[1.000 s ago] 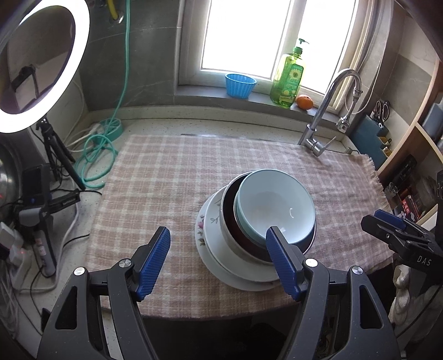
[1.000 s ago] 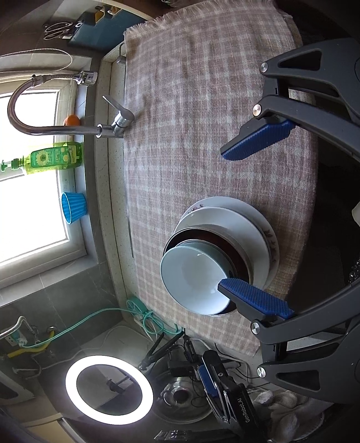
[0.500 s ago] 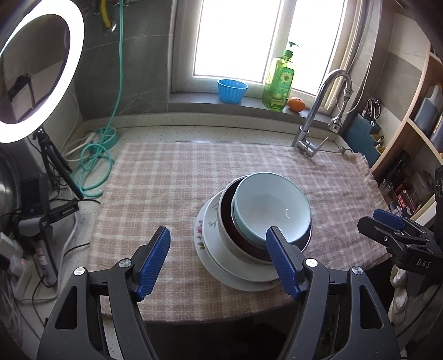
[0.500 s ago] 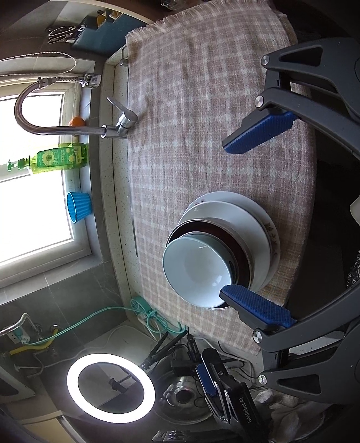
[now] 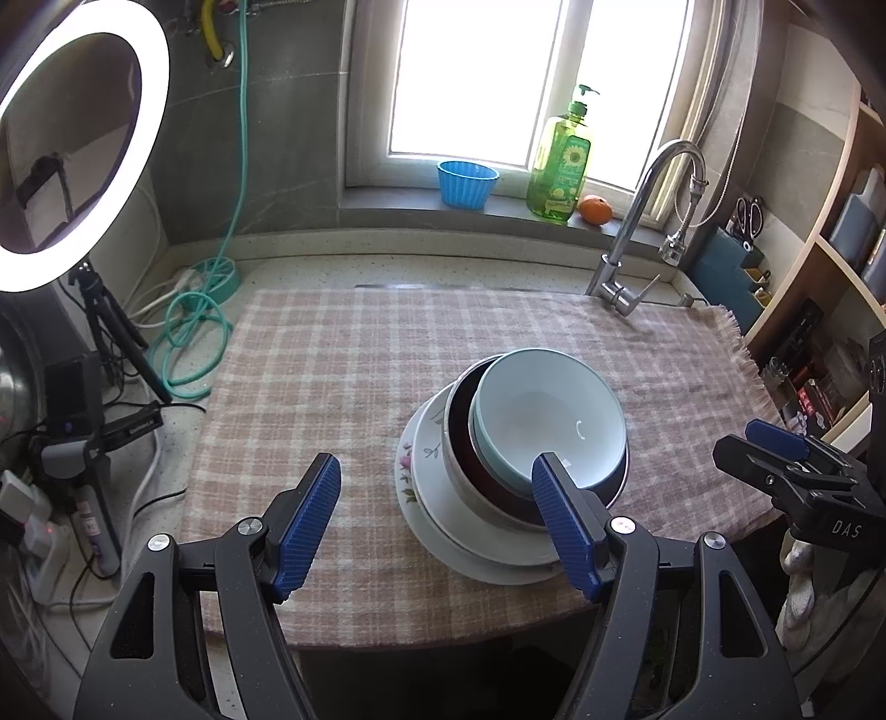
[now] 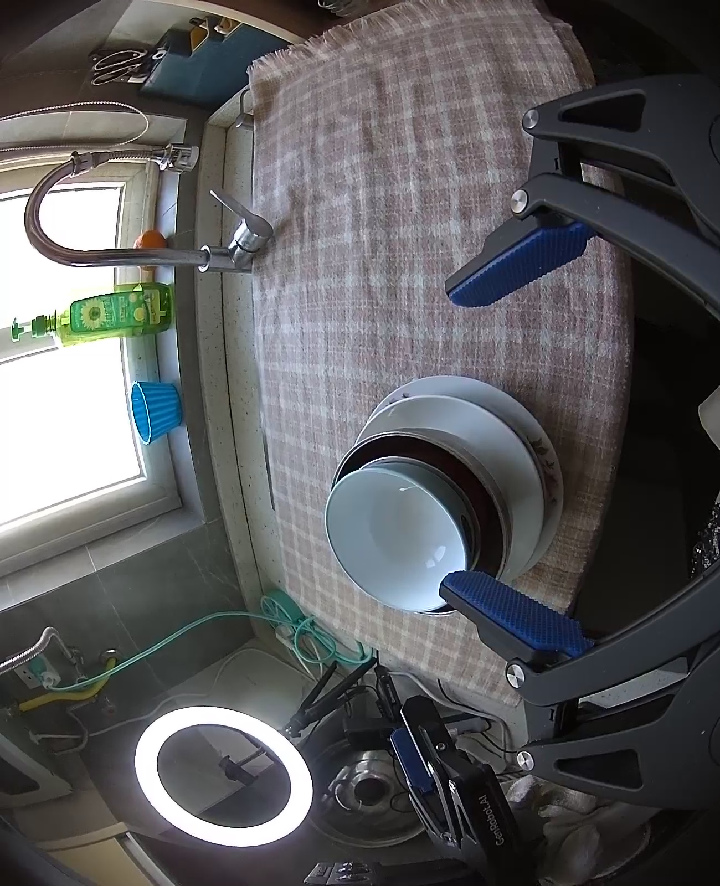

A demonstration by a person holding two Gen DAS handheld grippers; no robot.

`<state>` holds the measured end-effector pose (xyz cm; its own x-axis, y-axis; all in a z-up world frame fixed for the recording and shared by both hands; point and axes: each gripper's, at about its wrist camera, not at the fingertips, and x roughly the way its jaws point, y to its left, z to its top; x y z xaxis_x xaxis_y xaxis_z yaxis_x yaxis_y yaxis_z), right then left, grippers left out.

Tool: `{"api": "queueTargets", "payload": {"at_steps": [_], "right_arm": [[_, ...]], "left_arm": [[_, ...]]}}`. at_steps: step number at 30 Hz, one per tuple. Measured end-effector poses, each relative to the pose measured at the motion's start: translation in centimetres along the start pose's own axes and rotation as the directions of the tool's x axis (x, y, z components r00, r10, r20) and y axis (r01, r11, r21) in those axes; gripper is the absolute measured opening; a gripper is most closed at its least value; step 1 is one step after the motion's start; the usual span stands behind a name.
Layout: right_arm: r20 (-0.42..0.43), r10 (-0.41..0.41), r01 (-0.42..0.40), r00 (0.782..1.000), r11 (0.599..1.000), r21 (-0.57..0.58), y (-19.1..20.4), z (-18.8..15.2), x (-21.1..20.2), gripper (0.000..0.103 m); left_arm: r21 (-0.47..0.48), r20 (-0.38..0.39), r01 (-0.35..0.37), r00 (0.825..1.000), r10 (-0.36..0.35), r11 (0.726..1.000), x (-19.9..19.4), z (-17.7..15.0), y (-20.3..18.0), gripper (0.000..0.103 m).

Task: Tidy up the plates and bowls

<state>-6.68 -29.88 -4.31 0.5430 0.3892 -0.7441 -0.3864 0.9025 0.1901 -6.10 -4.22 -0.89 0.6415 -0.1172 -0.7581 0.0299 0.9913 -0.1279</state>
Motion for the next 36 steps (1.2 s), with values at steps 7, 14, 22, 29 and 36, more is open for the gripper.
{"api": "queueTargets", "payload": {"at_steps": [7,14,22,29,36], "right_arm": [[0.004,0.000,0.000,1.000,1.000,-0.002,-0.04,0.02,-0.16,0.098],[0.002,0.001,-0.001,1.000,1.000,-0.001,-0.08,0.04,-0.18,0.098],[-0.001,0.000,0.000,1.000,1.000,0.014,0.04,-0.10,-0.39,0.098],[-0.005,-0.003,0.003,1.000,0.999,0.033,-0.14,-0.24,-0.27,0.098],[-0.009,0.000,0.000,1.000,0.999,0.036,-0.01,-0.35,-0.02,0.098]], "left_arm": [[0.002,0.003,-0.002,1.000,0.002,1.000,-0.07,0.04,-0.12,0.072],[0.004,0.005,-0.006,1.000,0.006,1.000,-0.09,0.08,-0.17,0.072],[0.005,0.001,-0.007,1.000,0.007,1.000,-0.03,0.00,-0.23,0.072],[0.002,-0.007,-0.008,1.000,0.008,1.000,0.14,-0.05,-0.27,0.072],[-0.013,-0.012,-0.006,1.000,0.006,1.000,0.22,-0.07,-0.02,0.072]]}}
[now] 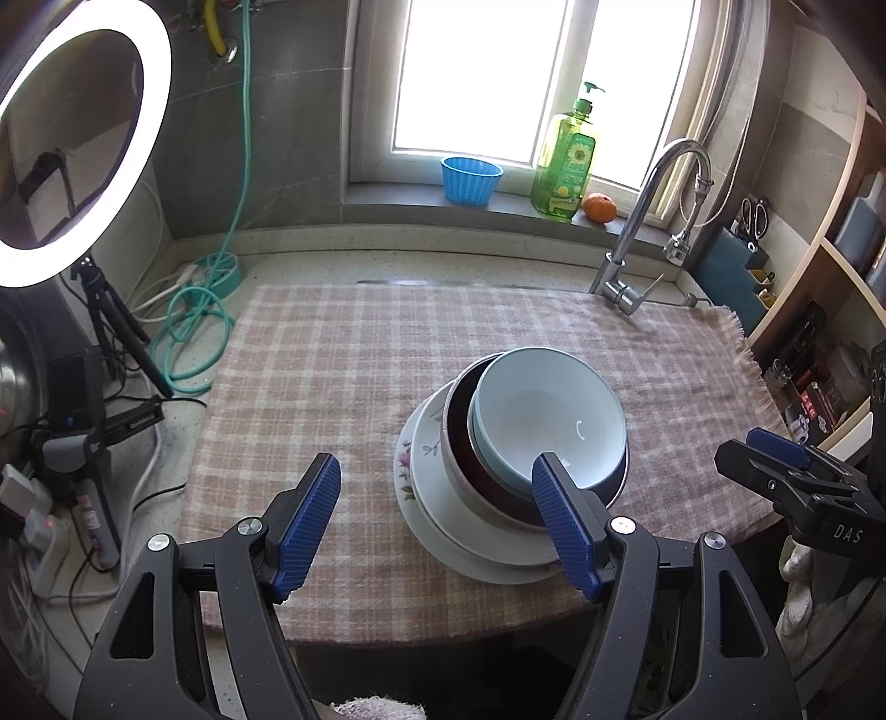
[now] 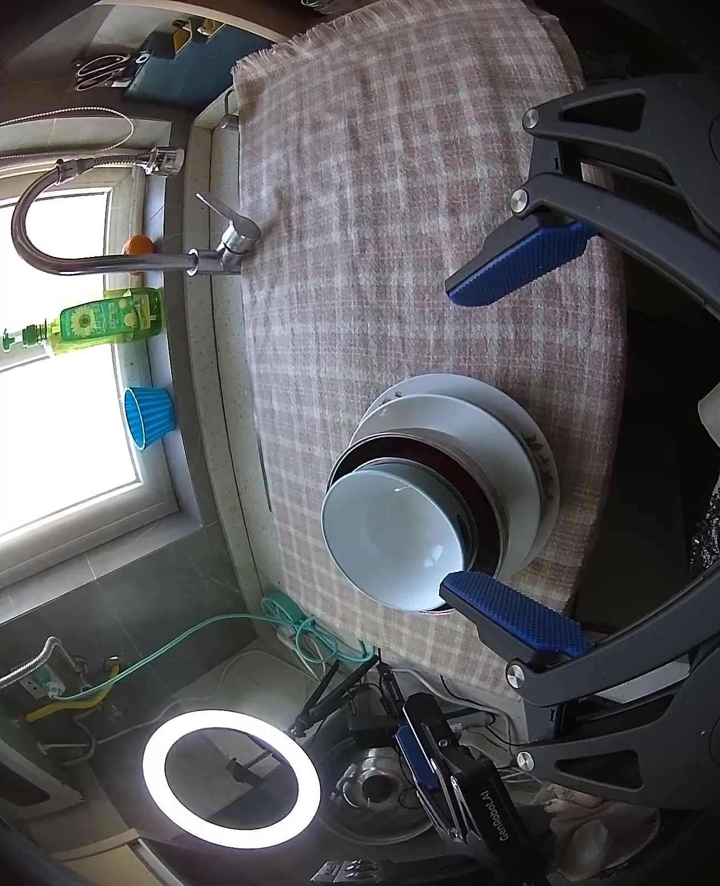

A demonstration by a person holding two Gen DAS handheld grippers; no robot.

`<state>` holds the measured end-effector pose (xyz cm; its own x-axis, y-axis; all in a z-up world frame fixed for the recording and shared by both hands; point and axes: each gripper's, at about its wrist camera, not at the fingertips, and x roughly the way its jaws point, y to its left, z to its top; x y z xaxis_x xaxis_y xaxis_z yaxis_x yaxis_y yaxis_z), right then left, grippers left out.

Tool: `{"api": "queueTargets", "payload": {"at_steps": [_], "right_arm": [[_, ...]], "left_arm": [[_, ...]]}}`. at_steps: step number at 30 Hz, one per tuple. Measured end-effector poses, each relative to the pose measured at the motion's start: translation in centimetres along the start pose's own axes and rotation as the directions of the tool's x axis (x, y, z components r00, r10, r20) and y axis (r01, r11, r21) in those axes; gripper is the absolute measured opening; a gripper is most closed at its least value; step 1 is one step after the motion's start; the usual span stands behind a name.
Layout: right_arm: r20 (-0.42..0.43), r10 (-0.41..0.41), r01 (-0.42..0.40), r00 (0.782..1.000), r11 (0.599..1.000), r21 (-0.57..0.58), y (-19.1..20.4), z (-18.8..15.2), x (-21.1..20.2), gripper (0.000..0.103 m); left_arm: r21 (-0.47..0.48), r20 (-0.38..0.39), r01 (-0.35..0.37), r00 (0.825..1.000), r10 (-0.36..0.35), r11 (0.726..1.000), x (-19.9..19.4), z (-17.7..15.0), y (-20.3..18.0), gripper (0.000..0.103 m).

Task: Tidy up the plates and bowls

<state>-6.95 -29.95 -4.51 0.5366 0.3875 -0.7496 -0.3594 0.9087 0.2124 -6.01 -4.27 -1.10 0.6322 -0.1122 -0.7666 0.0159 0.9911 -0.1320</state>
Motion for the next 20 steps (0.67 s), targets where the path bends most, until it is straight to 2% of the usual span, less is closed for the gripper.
{"api": "queueTargets", "payload": {"at_steps": [9,11,20], "right_arm": [[-0.002,0.004,-0.004,1.000,1.000,0.000,0.51,-0.15,0.35,0.098],[-0.003,0.003,-0.003,1.000,1.000,0.001,0.50,-0.16,0.35,0.098],[-0.001,-0.009,0.009,1.000,1.000,0.019,0.08,-0.07,0.68,0.098]], "left_arm": [[0.007,0.001,0.006,1.000,-0.006,1.000,0.09,0.19,0.00,0.073],[0.013,-0.001,-0.001,1.000,0.001,1.000,0.19,0.26,-0.03,0.078],[0.065,0.030,-0.013,0.999,0.011,0.998,0.11,0.25,-0.39,0.078]]}}
